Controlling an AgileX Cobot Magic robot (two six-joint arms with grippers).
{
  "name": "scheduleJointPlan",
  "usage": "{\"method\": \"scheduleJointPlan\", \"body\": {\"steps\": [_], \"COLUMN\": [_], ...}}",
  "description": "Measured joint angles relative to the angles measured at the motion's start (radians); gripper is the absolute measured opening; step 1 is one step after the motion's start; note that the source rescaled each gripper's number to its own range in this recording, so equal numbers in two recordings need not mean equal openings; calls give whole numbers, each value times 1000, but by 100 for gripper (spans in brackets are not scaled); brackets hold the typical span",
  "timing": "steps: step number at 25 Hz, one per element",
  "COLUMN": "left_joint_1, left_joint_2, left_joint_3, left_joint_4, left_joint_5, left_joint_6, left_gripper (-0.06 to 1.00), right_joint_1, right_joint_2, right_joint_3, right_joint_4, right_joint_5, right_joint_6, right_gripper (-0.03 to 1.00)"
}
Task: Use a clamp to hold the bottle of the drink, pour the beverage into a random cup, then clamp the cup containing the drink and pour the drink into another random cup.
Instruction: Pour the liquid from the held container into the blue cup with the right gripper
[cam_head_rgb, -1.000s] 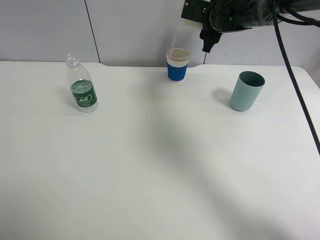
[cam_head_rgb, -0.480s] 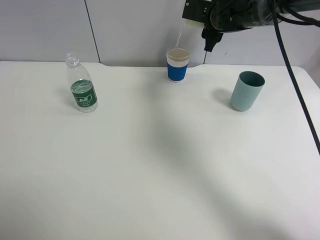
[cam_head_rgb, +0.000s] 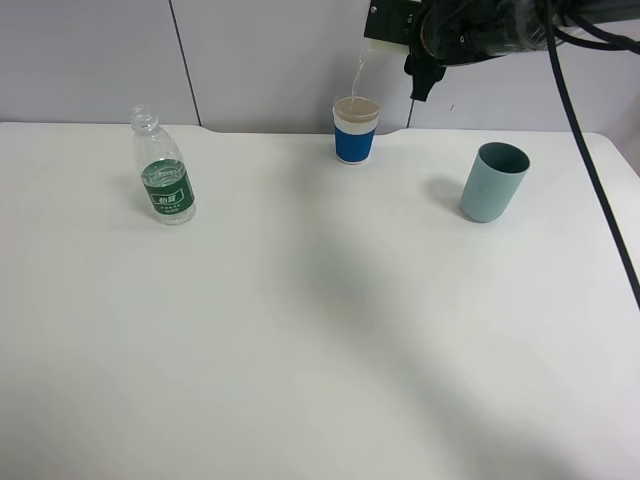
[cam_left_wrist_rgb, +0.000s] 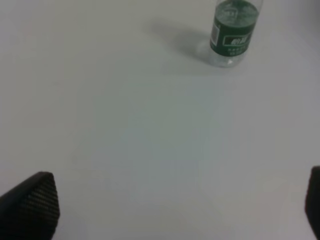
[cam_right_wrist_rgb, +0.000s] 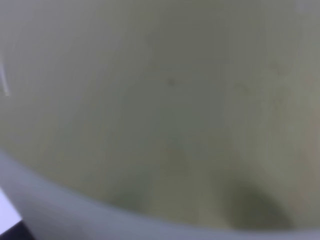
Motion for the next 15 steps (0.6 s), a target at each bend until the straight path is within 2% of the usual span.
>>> {"method": "scheduleJointPlan", "body": {"steps": [15], "left_joint_1": [0], "left_joint_2": [0], "left_joint_3": [0], "left_joint_4": [0], "left_joint_5": [0], "left_joint_6": [0], "left_gripper": [100], "right_joint_1": [0], "right_joint_2": [0], "right_joint_3": [0], "right_joint_4": [-23], "right_joint_5": [0], "right_joint_6": [0], "right_gripper": [0]}}
